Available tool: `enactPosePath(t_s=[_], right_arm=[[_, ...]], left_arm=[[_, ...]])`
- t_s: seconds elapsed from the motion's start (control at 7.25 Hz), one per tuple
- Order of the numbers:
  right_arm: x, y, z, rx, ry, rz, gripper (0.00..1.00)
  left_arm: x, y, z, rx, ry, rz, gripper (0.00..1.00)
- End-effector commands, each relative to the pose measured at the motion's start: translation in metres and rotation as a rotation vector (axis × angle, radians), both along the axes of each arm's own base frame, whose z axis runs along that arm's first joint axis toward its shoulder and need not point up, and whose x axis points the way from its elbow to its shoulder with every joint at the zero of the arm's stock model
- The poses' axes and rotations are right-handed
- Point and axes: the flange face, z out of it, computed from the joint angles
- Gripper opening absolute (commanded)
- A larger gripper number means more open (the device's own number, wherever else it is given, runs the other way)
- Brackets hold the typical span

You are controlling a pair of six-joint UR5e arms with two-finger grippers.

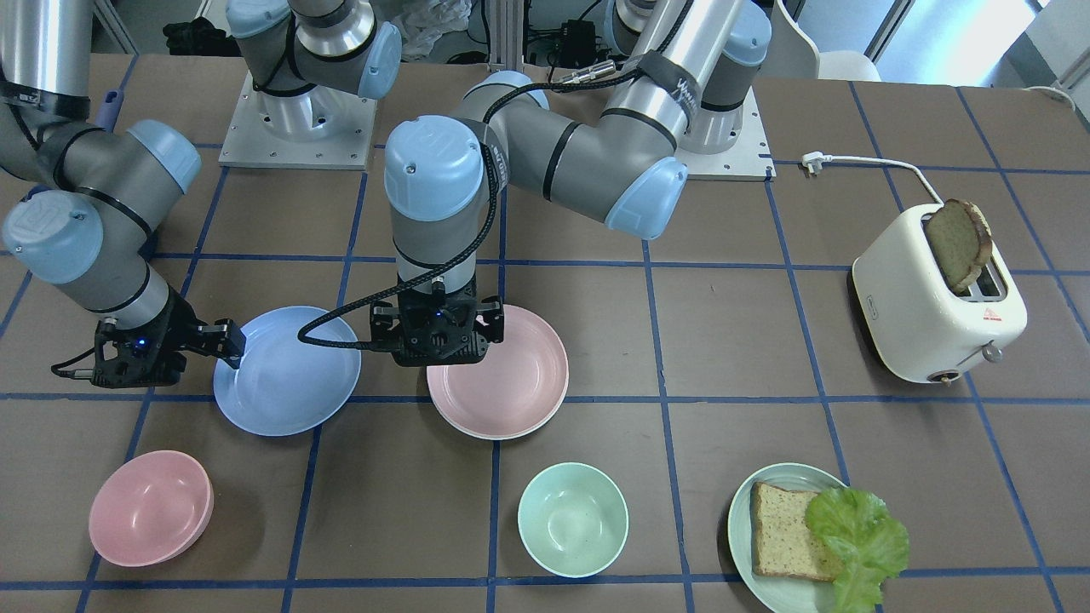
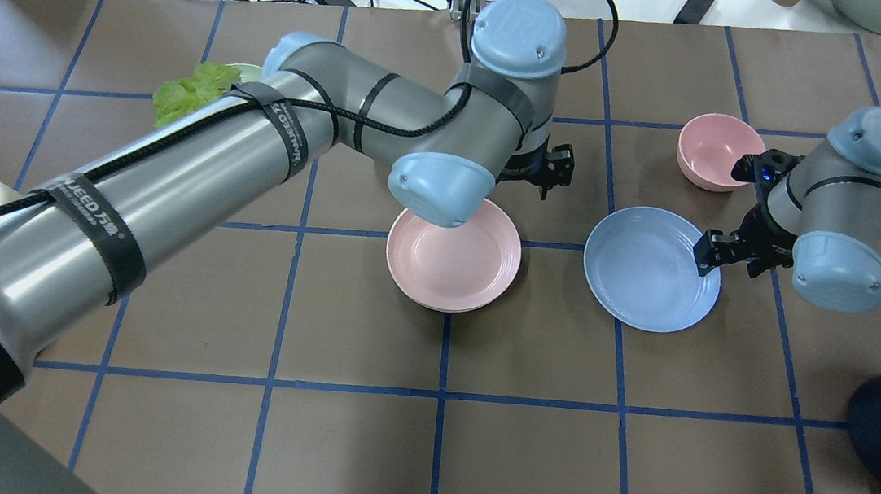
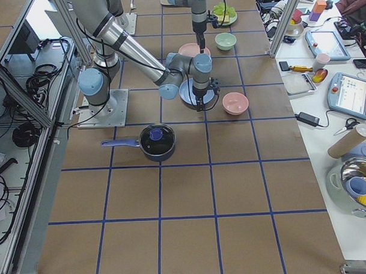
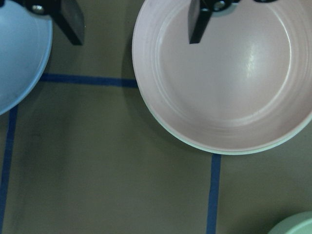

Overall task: Stack three plates with pink and blue
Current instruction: 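Release the pink plate and raise the left gripper while the right holds the blue plate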

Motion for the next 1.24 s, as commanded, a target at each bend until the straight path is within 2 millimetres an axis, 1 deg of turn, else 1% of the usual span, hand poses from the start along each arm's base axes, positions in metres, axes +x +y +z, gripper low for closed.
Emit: enactPosePath(t_s=[0.0, 0.14, 0.28, 0.41, 0.55, 0.69, 0.83, 0.97, 1.1], right_arm=[[0.0, -0.001, -0.001, 0.0, 0.0, -0.001, 0.71], [-0.001, -0.002, 0.001, -0.003, 0.001, -0.002, 0.68], [-0.002, -0.004, 0.0, -0.003, 0.002, -0.002, 0.64], [-0.003, -0.008, -0.004, 0.006, 0.0, -0.005, 0.6], [-0.002, -0.007, -0.006, 0.013, -0.003, -0.005, 0.56], [-0.003, -0.007, -0.006, 0.014, -0.003, -0.007, 0.52], [-0.003, -0.007, -0.003, 0.011, -0.002, -0.01, 0.43], [-0.004, -0.011, 0.002, 0.003, 0.003, -0.011, 0.27], [-0.005, -0.012, 0.002, 0.008, 0.001, -0.011, 0.17]], left_arm=[[0.091, -0.044, 0.053, 0.129, -0.035, 0.054, 1.0], [0.134, -0.057, 0.07, 0.159, -0.037, 0.085, 1.0], [0.177, -0.055, 0.09, 0.198, -0.037, 0.129, 1.0], [0.21, -0.042, 0.117, 0.231, -0.035, 0.175, 1.0], [0.217, -0.023, 0.14, 0.225, -0.029, 0.1, 1.0], [0.218, -0.006, 0.151, 0.191, -0.024, 0.006, 1.0], [0.217, 0.001, 0.168, 0.083, -0.013, -0.004, 1.0], [0.215, 0.006, 0.175, 0.001, -0.009, -0.012, 1.0], [0.22, 0.019, 0.178, -0.006, -0.019, -0.014, 1.0]])
